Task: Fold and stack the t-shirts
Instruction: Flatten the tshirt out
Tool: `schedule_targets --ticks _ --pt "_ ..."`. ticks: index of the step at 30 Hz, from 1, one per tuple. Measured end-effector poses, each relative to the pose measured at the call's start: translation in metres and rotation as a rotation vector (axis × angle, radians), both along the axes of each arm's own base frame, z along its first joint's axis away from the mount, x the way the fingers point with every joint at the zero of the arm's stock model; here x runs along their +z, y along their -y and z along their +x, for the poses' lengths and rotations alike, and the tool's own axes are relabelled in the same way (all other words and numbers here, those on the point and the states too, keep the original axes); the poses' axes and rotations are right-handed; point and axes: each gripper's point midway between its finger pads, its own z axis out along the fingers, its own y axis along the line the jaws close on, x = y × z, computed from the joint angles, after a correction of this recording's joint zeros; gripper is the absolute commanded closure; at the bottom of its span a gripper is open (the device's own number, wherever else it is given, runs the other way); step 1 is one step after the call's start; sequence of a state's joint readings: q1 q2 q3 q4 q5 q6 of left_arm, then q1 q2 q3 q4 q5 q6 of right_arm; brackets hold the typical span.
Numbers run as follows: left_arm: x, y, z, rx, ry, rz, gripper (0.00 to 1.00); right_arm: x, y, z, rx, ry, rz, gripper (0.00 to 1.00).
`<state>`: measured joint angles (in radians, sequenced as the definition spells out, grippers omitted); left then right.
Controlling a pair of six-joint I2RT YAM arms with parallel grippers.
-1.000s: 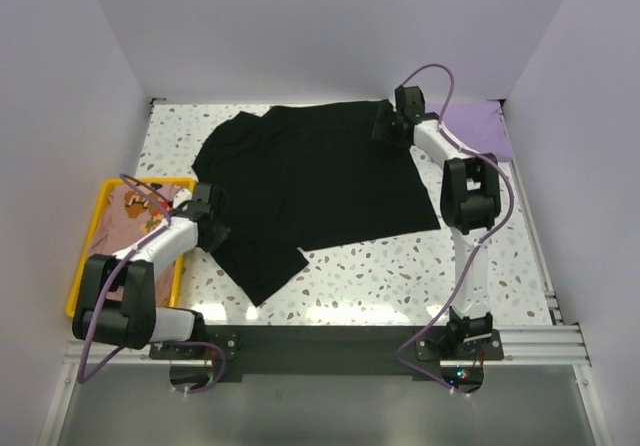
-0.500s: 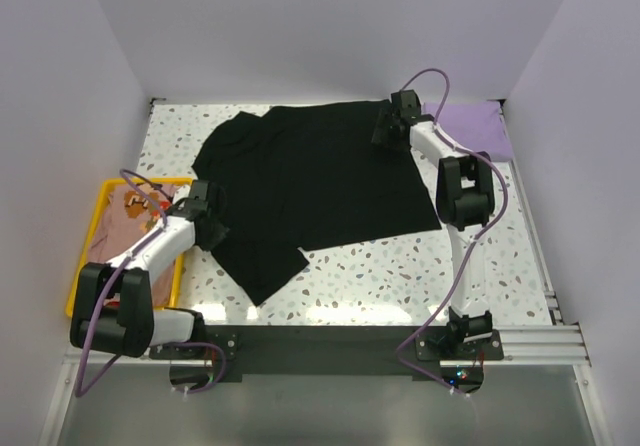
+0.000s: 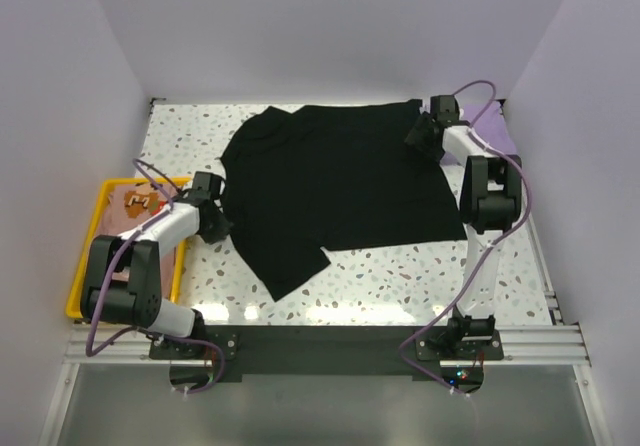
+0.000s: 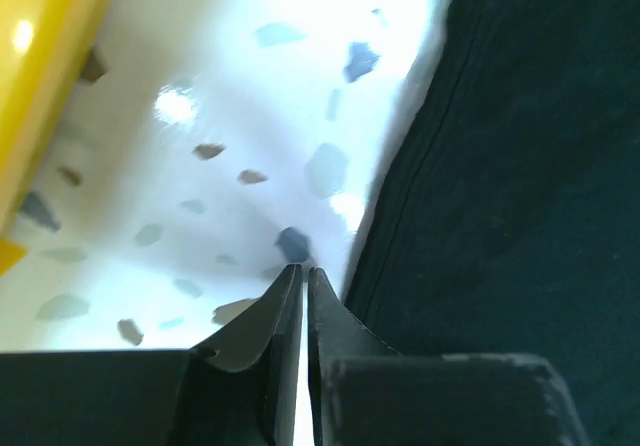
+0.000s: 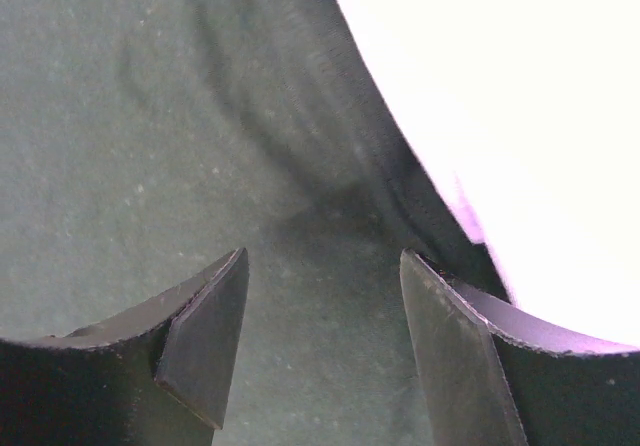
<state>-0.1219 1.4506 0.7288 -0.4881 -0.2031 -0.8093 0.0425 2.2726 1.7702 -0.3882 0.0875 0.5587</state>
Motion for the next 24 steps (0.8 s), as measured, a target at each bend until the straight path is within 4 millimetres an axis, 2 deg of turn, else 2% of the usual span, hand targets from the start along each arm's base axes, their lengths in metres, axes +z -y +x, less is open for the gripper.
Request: schedule_targets --ticks 1,2,7,11,17,21,24 --pt "0.000 0.001 0.003 -0.005 0.005 -0.005 0.86 0.000 0.005 -0.003 -0.017 0.000 0.008 0.34" --pt "0.001 0.003 0.006 -0.014 0.013 -0.014 0.80 0.000 0.009 -0.006 -0.031 0.000 0.015 0.34" --pt "0.004 0.014 0.012 -0.064 0.043 -0.066 0.61 0.001 0.012 -0.012 -0.046 0.014 0.038 0.33" --pt "0.015 0.023 0.010 -0.093 0.095 -0.117 0.55 0.003 0.009 -0.013 -0.033 0.019 0.056 0.30" --pt "0.028 0.031 0.001 -0.117 0.157 -0.164 0.55 0.007 0.005 -0.025 -0.015 -0.017 0.071 0.29" --pt "0.020 0.037 -0.018 -0.130 0.142 -0.184 0.56 0.020 0.003 -0.042 -0.008 -0.031 0.080 0.29" --pt "0.009 0.043 -0.031 -0.144 0.106 -0.199 0.55 0.040 0.003 -0.064 -0.007 -0.016 0.081 0.29"
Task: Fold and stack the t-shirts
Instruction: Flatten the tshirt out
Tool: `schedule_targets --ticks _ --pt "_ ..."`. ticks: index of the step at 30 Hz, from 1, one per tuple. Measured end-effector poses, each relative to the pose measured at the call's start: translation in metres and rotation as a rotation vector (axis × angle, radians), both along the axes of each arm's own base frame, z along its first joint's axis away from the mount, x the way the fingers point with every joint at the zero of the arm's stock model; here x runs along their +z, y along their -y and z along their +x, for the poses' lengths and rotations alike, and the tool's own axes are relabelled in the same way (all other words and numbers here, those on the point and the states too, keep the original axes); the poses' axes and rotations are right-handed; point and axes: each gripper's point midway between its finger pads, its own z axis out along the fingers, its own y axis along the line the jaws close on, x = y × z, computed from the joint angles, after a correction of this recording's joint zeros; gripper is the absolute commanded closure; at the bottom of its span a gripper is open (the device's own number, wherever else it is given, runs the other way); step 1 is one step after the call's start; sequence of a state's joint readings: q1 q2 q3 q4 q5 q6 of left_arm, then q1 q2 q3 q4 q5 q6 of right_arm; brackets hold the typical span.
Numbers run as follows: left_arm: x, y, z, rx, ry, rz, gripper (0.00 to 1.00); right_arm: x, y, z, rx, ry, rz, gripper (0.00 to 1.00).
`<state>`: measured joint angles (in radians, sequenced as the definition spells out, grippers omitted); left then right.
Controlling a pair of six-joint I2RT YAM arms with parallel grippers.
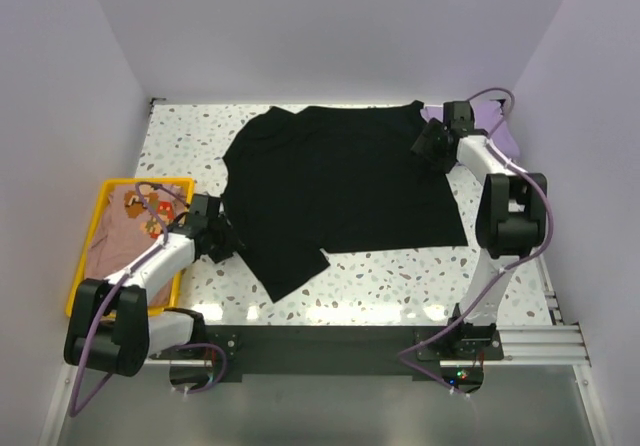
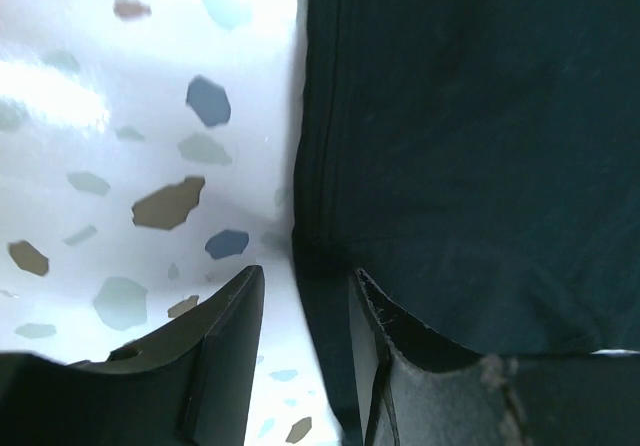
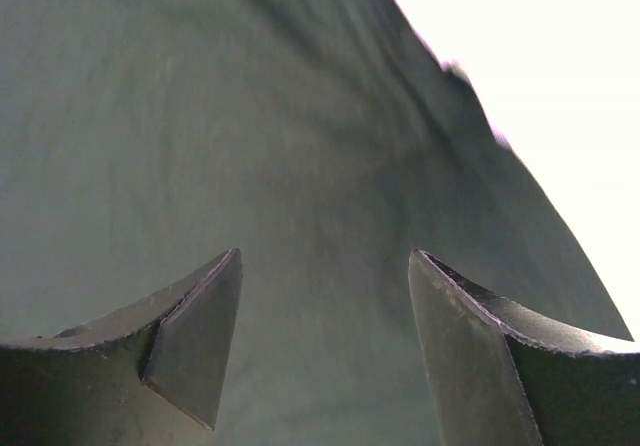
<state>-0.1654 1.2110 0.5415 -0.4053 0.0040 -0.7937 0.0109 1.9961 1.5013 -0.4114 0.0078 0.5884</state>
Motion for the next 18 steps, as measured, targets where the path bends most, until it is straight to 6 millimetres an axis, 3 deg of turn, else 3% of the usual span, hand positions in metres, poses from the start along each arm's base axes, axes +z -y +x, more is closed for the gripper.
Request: schedule_targets --ticks 5,7,13,15,18 --pt "-0.004 0.005 -0.003 -0.009 -0.001 -0.016 0.55 0.033 -0.001 -0.035 0.000 0.058 0.010 0.29" --pt "-0.004 0.007 -0.001 -0.009 0.009 -0.023 0.61 0.039 -0.004 -0.050 0.008 0.077 0.028 0.29" --pt "-0.009 0.009 0.005 0.010 0.018 -0.040 0.92 0.015 -0.014 -0.102 0.025 0.024 0.060 0.29" --pt "-0.010 0.008 0.006 0.019 0.018 -0.035 0.99 0.003 -0.015 -0.120 0.028 -0.013 0.061 0.29" --pt "-0.009 0.005 0.006 0.035 0.018 -0.026 1.00 -0.006 -0.015 -0.138 0.029 -0.041 0.060 0.29"
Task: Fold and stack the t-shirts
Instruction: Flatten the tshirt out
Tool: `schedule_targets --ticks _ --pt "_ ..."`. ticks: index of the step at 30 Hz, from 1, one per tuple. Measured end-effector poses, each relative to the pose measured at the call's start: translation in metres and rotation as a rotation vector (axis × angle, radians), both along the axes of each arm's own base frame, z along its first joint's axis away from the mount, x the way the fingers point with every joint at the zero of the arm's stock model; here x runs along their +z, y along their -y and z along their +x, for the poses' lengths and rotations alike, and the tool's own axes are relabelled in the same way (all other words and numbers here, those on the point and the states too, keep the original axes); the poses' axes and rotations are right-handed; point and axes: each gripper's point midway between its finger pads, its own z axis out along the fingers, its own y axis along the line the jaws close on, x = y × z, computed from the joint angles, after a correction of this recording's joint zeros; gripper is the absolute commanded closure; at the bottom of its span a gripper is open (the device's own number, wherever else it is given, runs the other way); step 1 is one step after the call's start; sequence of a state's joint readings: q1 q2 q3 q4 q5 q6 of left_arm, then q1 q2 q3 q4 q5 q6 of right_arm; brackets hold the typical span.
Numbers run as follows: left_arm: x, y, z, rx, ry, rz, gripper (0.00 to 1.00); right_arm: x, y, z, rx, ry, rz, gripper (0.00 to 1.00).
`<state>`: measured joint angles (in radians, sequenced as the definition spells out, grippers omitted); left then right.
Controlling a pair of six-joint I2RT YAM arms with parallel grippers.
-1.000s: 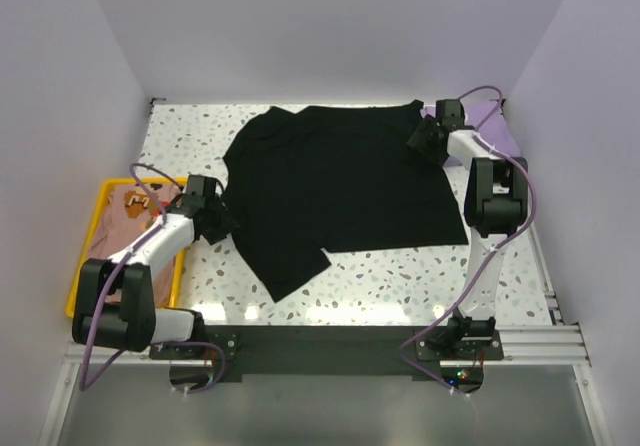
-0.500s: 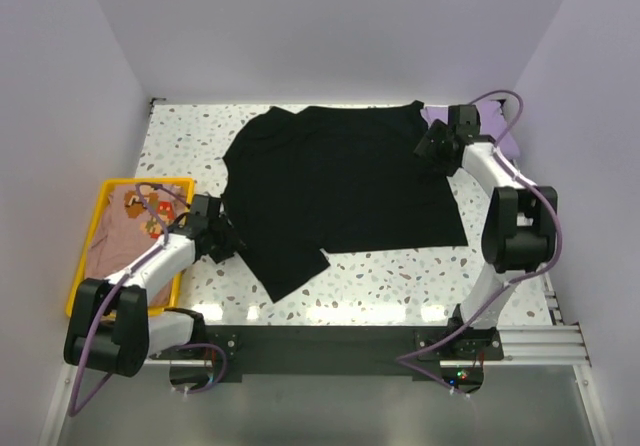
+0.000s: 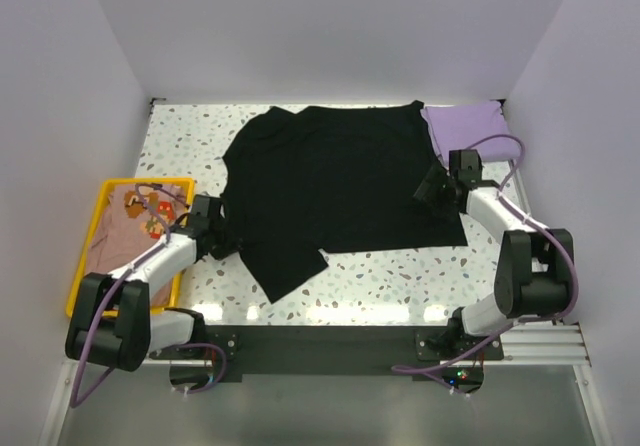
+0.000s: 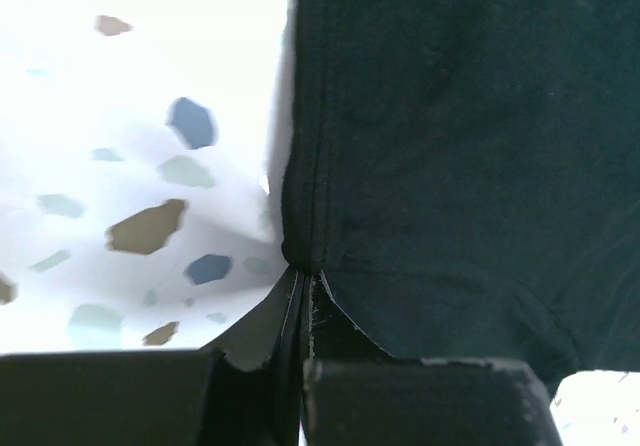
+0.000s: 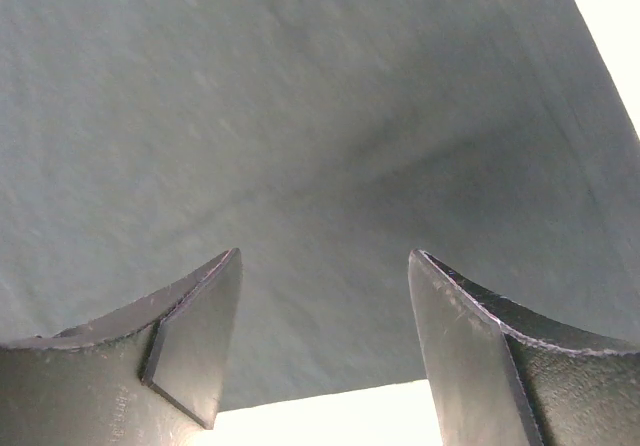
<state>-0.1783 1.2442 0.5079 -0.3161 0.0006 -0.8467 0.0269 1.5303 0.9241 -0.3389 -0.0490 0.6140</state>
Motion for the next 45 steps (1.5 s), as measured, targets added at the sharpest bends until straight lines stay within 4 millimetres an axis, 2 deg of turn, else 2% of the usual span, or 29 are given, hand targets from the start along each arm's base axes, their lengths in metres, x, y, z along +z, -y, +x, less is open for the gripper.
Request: schedule_targets --ticks 7,13,15,16,17,18,21,25,29,37,45 --pt "0.010 -0.028 -0.012 0.108 -0.001 0.036 1.00 0.008 0.002 -0.028 -0.003 0.016 -0.006 0.26" --pt "0.020 -0.032 -0.022 0.155 -0.003 0.024 1.00 0.013 0.009 -0.049 -0.027 0.003 -0.036 0.28" --pt "0.022 -0.031 -0.025 0.154 -0.004 0.017 0.92 0.008 0.012 -0.059 -0.040 -0.024 -0.049 0.29" --pt "0.023 -0.030 -0.026 0.148 -0.006 0.013 0.82 0.005 0.013 -0.065 -0.045 -0.039 -0.054 0.30" --pt "0.024 -0.028 -0.026 0.139 -0.009 0.008 0.78 0.001 0.015 -0.072 -0.052 -0.059 -0.061 0.30" --pt "0.025 -0.027 -0.027 0.132 -0.012 0.000 0.67 -0.003 0.017 -0.079 -0.062 -0.075 -0.068 0.31" --pt "0.032 -0.023 -0.028 0.107 0.000 -0.018 0.55 -0.013 0.022 -0.104 -0.093 -0.125 -0.083 0.34" --pt "0.047 -0.017 -0.035 0.075 0.046 -0.025 0.53 -0.018 0.026 -0.125 -0.130 -0.153 -0.089 0.34" --pt "0.053 0.005 -0.050 -0.013 0.057 -0.030 0.53 -0.016 0.026 -0.126 -0.147 -0.149 -0.086 0.34" --pt "0.035 0.043 -0.093 -0.115 -0.049 -0.022 0.53 -0.022 0.027 -0.128 -0.151 -0.178 -0.087 0.33" --pt "0.023 0.051 -0.113 -0.108 -0.099 0.041 0.51 -0.035 0.028 -0.132 -0.147 -0.236 -0.087 0.32"
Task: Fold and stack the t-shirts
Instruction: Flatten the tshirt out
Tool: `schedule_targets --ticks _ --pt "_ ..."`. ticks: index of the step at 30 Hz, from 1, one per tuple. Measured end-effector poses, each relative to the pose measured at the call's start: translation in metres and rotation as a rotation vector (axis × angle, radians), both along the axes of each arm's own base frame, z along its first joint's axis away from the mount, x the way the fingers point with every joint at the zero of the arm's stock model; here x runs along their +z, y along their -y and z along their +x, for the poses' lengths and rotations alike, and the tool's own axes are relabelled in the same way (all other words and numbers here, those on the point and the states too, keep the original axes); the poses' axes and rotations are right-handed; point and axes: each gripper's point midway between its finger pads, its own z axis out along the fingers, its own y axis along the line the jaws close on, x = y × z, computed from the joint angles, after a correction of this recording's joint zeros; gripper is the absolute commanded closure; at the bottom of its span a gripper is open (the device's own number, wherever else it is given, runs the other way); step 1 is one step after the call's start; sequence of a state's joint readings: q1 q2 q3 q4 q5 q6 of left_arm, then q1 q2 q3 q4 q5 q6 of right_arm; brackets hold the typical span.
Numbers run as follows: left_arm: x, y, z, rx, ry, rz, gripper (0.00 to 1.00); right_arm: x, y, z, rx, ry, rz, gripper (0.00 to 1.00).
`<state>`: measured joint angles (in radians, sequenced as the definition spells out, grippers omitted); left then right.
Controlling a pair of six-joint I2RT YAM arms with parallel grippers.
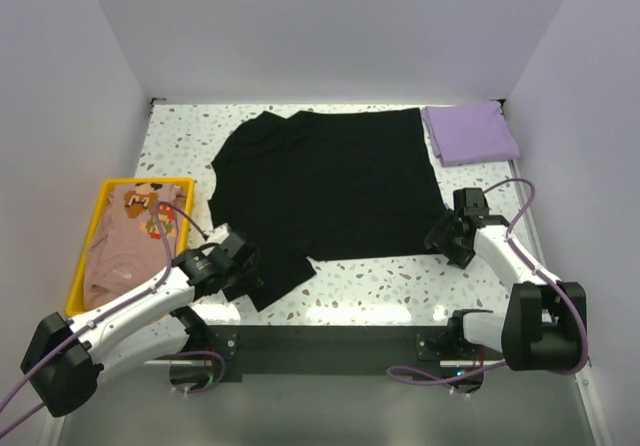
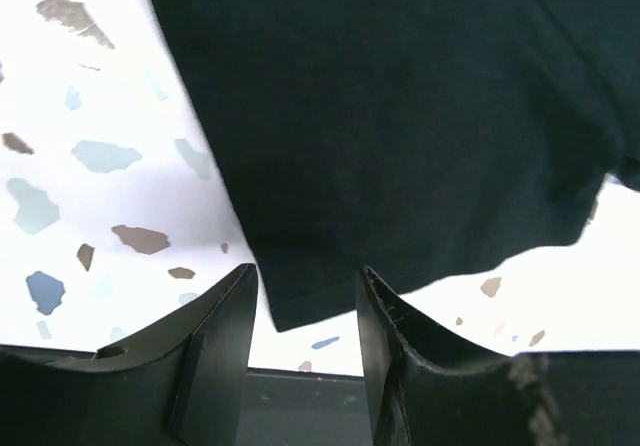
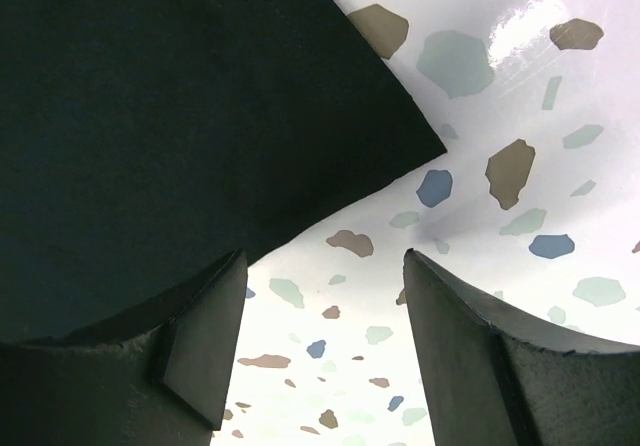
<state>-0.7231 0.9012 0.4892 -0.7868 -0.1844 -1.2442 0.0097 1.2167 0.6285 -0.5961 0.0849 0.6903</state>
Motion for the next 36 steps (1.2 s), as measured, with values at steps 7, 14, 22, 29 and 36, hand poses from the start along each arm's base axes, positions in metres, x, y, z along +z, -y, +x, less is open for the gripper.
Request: schedule_targets --ticks 7,14,22,29,36 --pt "-0.014 -0.009 -0.001 0.044 -0.029 0.087 0.49 -0.007 0.000 -0.001 0.006 -0.028 0.004 0.32" --pt "-0.018 -0.016 0.007 0.076 0.019 0.116 0.56 -0.011 -0.003 0.002 0.014 -0.029 0.019 0.32" --pt "-0.020 -0.012 0.014 0.061 0.057 0.101 0.79 -0.011 0.006 0.007 -0.024 -0.017 0.018 0.32" --pt "-0.012 -0.008 0.020 0.036 0.102 0.072 1.00 -0.010 0.011 0.012 -0.041 0.004 0.015 0.32" --pt "0.003 -0.005 0.022 0.025 0.149 0.036 1.00 -0.009 0.016 0.017 -0.051 0.023 -0.010 0.39"
